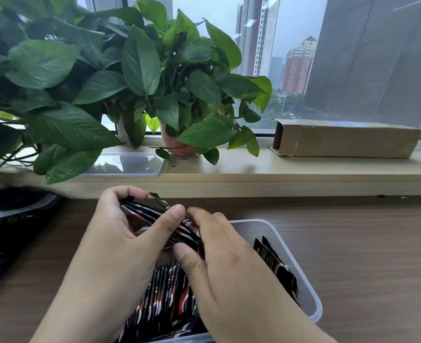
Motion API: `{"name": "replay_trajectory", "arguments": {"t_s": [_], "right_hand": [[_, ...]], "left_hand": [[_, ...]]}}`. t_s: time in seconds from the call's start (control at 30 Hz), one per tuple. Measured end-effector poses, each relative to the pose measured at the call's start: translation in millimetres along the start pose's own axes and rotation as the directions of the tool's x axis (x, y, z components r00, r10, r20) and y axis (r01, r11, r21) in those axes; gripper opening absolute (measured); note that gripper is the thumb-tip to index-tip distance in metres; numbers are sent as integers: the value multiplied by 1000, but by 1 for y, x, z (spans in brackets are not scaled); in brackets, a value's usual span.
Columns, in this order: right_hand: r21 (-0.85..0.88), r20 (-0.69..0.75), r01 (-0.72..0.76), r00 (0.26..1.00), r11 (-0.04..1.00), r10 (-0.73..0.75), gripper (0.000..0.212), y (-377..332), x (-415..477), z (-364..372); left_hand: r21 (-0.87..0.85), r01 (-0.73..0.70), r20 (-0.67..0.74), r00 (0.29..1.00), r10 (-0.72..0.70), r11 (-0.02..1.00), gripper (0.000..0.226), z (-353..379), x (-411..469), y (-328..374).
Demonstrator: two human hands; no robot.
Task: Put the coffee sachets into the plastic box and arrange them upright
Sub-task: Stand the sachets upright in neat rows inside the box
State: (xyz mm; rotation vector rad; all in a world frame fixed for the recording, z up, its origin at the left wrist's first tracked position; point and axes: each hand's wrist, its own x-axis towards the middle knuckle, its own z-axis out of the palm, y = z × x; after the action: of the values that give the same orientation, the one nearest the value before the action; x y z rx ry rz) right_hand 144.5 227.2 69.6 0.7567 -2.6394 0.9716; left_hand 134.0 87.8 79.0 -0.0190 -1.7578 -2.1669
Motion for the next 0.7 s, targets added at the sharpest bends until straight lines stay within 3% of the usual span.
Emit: {"name": "replay_trajectory", "arguments": {"t_s": [0.2, 0.47, 0.57, 0.7], "right_hand": [[-2, -19, 4, 1000, 1000, -4, 47, -3, -3, -1], [8, -117, 165, 980, 986, -162, 42, 6, 2, -3], [31, -164, 162, 974, 986, -155, 41, 7, 1, -3], [85, -177, 99, 981, 991, -83, 47, 2, -3, 6]], "left_hand": [[-15, 26, 7, 1000, -26, 1000, 48, 1, -2, -2], [-12, -46, 26, 999, 46, 999, 64, 3, -9, 11], [-69, -21, 11, 1000, 22, 997, 54, 2, -7, 12], [-4, -25, -19, 1000, 25, 1000, 52, 4, -8, 10]]}}
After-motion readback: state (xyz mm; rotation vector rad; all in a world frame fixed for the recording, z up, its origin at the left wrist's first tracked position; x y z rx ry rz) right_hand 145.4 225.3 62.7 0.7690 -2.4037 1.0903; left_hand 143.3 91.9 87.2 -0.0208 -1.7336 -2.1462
